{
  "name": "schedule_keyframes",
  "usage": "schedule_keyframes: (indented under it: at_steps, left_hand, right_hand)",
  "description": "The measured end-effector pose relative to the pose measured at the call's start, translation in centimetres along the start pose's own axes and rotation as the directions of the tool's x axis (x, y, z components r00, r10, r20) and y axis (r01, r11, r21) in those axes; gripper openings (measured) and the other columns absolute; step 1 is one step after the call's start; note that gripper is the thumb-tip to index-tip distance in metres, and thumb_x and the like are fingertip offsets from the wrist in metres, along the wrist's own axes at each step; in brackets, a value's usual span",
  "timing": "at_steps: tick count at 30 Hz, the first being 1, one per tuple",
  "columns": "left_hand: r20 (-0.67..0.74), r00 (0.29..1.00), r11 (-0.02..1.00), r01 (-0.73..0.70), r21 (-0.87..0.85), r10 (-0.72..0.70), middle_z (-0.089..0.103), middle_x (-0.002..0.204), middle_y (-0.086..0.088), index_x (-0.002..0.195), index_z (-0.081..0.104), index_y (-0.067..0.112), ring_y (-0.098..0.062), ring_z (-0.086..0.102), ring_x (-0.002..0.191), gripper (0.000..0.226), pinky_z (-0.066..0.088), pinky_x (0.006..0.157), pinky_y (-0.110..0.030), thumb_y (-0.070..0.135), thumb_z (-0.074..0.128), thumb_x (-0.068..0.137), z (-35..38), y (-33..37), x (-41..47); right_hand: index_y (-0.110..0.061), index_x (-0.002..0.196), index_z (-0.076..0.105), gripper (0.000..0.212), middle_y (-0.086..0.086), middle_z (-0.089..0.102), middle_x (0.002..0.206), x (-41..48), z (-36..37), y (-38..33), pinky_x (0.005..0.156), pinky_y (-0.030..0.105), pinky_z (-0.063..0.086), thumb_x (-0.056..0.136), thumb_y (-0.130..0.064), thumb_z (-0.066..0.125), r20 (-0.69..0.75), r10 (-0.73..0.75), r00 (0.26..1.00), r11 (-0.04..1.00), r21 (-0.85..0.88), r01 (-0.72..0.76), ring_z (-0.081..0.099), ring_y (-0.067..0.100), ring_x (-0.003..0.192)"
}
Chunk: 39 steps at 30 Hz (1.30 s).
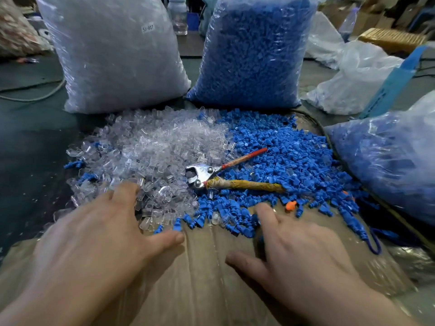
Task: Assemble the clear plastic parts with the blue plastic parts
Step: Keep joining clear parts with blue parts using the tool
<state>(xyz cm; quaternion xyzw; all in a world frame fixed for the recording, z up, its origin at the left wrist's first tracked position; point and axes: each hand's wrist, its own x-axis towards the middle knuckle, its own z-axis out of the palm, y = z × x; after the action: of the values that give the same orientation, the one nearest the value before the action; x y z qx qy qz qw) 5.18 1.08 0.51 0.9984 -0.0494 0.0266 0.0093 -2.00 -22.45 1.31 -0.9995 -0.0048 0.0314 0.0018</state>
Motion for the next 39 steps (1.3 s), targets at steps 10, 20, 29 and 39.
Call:
schedule_keyframes:
  at_steps: [10,20,29,39]
  left_hand:
    - [-0.03,0.994,0.97,-0.11,-0.218,0.106,0.068,0.096,0.017,0.128,0.03,0.045,-0.009,0.067,0.093,0.063,0.051,0.072,-0.029,0.073,0.054,0.078,1.3,2.3,-0.5]
    - [-0.167,0.972,0.904,-0.217,-0.368,0.165,0.063,0.082,0.017,0.095,0.058,0.036,-0.014,0.065,0.07,0.016,0.056,0.059,-0.038,0.046,0.059,0.082,1.8,2.5,-0.2]
    - [-0.162,0.984,0.844,-0.15,-0.515,0.076,0.063,0.076,0.016,0.086,0.061,0.033,-0.006,0.06,0.068,0.014,0.053,0.064,-0.038,0.044,0.052,0.087,1.3,2.4,-0.1]
    - [-0.144,0.989,0.683,-0.081,-0.726,-0.036,0.062,0.079,0.024,0.08,0.059,0.035,0.0,0.057,0.063,0.008,0.037,0.051,-0.024,0.042,0.056,0.084,1.0,2.4,-0.2]
  right_hand:
    - [-0.021,0.108,0.034,0.029,0.0,0.063,0.091,5.2,0.7,-4.7,0.045,0.034,0.021,0.096,-0.043,0.048,-0.153,-0.147,0.977,0.971,0.165,0.172,0.062,0.032,0.079]
    - [-0.034,0.113,0.042,0.024,-0.013,0.047,0.072,7.0,1.0,-4.1,0.057,0.034,0.038,0.093,-0.034,0.055,-0.23,-0.144,0.962,0.848,0.472,0.24,0.049,0.012,0.069]
    - [-0.04,0.11,0.057,0.021,-0.018,0.066,0.068,6.5,1.1,-3.5,0.053,0.009,0.045,0.094,-0.026,0.062,-0.083,-0.067,0.994,0.581,0.807,0.106,0.063,-0.001,0.052]
    - [-0.038,0.091,0.057,0.024,0.001,0.07,0.073,6.5,1.0,-2.5,0.054,0.03,0.059,0.095,-0.015,0.06,-0.022,-0.014,1.0,0.283,0.959,0.025,0.07,0.02,0.058]
